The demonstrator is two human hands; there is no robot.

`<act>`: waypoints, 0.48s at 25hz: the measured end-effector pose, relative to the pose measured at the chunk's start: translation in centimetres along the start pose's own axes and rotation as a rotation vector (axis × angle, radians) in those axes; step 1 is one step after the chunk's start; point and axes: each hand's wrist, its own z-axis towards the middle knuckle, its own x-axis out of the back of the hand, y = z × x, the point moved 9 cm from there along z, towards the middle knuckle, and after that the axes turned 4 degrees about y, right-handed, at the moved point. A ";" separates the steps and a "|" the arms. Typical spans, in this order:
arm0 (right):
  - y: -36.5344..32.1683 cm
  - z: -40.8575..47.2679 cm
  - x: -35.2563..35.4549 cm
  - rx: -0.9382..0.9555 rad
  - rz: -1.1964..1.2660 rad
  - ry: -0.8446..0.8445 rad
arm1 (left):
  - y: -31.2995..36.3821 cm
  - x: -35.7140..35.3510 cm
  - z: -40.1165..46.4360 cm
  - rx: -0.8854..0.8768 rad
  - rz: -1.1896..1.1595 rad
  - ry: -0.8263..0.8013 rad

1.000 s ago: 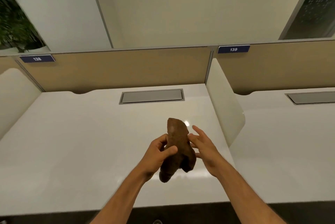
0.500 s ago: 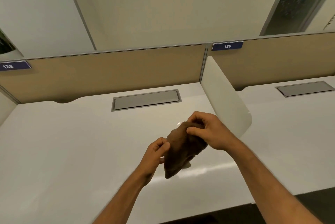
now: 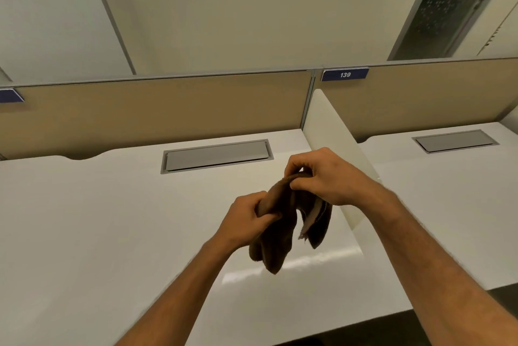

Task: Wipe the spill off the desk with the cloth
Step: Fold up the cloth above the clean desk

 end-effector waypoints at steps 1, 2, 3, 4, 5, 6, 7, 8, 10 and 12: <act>0.2 -0.4 0.1 -0.012 -0.009 0.026 | 0.1 0.2 0.3 -0.012 0.033 0.025; 0.4 -0.9 -0.1 -0.025 -0.010 0.046 | 0.2 0.6 0.6 -0.021 0.052 0.053; 0.6 -1.6 -0.7 -0.037 0.002 0.061 | 0.2 1.1 0.8 -0.027 0.047 0.087; 0.8 -2.4 -1.8 -0.050 0.035 0.063 | 0.2 1.6 0.9 -0.029 0.026 0.120; 1.0 -3.3 -3.1 -0.058 0.088 0.051 | 0.2 2.0 0.9 -0.031 0.001 0.148; 1.1 -4.2 -4.5 -0.067 0.176 0.026 | 0.3 2.3 0.9 -0.036 -0.022 0.168; 1.3 -4.9 -5.6 -0.082 0.290 0.001 | 0.3 2.4 0.8 -0.041 -0.054 0.174; 2.0 -5.4 -6.4 -0.117 0.422 0.015 | 0.4 2.6 0.9 -0.042 -0.105 0.170; 5.1 -5.5 -6.3 -0.252 0.645 0.204 | 0.6 3.3 1.1 -0.026 -0.289 0.146; 8.8 -5.5 -6.2 -0.394 0.656 0.393 | 1.0 4.6 1.1 -0.013 -0.421 0.109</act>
